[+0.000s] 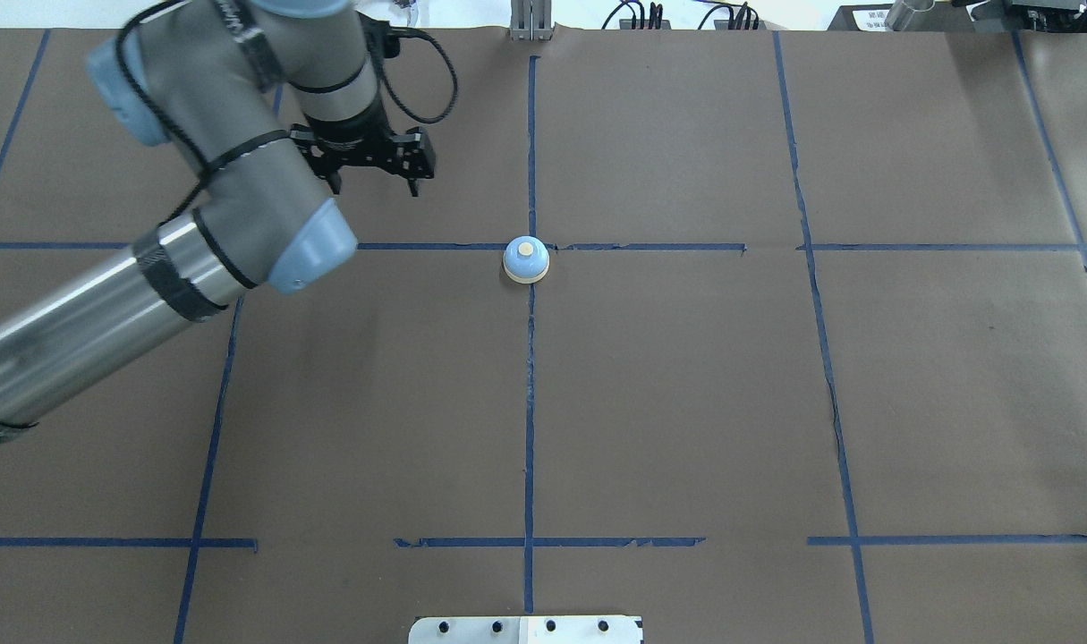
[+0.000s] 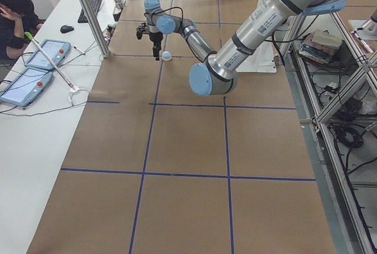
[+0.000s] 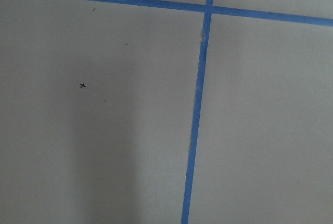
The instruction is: Place and press bell with both arms
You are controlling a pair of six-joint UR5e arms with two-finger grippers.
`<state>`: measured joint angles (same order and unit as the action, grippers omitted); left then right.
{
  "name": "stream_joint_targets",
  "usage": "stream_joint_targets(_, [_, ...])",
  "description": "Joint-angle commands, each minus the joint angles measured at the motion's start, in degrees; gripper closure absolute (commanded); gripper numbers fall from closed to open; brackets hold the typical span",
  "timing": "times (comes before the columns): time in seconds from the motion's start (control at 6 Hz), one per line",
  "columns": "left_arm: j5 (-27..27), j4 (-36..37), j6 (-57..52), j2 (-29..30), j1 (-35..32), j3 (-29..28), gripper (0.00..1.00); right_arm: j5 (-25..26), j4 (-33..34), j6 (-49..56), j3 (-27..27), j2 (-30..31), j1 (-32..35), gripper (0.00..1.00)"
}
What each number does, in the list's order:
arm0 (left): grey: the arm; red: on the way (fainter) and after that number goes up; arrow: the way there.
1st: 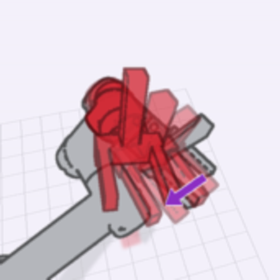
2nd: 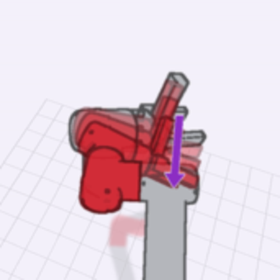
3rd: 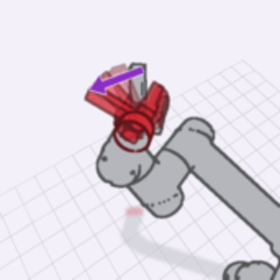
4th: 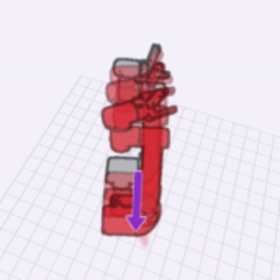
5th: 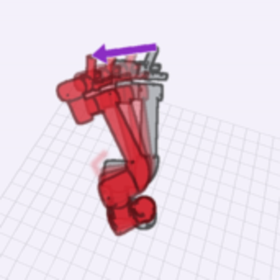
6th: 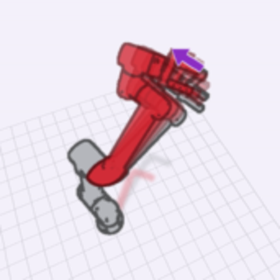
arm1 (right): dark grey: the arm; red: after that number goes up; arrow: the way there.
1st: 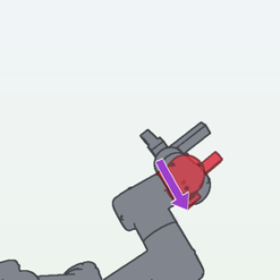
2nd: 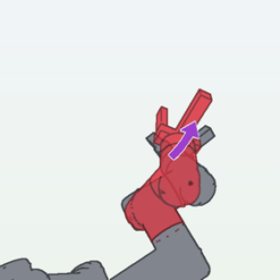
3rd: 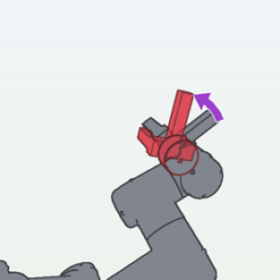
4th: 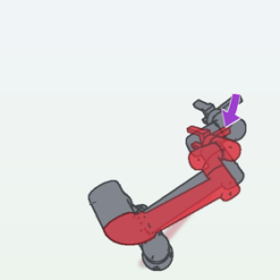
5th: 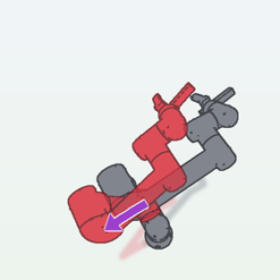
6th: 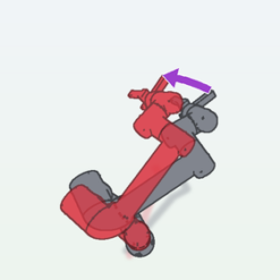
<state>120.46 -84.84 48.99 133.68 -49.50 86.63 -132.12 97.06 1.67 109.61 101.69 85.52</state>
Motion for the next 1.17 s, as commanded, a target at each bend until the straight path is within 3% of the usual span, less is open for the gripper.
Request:
stream_joint_targets(0.0, [5.54,-0.49,-15.51,-14.34,-9.24,9.04,0.0,-0.06,-0.02,0.0,0.16,0.0,0.0,0.0])
stream_joint_targets(0.5, [10.83,-1.9,-38.29,-35.08,-26.2,12.67,0.0,-0.06,0.06,-0.09,0.16,-1.48,-0.09,0.0])
stream_joint_targets(0.67, [15.55,-4.17,-46.1,-42.47,-33.65,12.25,0.0,-0.06,-0.02,-0.09,0.16,-1.85,-0.09,0.0])
stream_joint_targets(0.83, [15.86,-4.45,-51.92,-48.28,-38.34,12.24,0.0,-0.15,-0.02,-0.17,0.16,-2.98,-0.09,0.0])
stream_joint_targets(1.0, [15.86,-3.59,-56.33,-50.08,-42.91,12.68,0.0,-0.15,-0.02,-0.09,0.25,-3.95,-0.44,0.0])
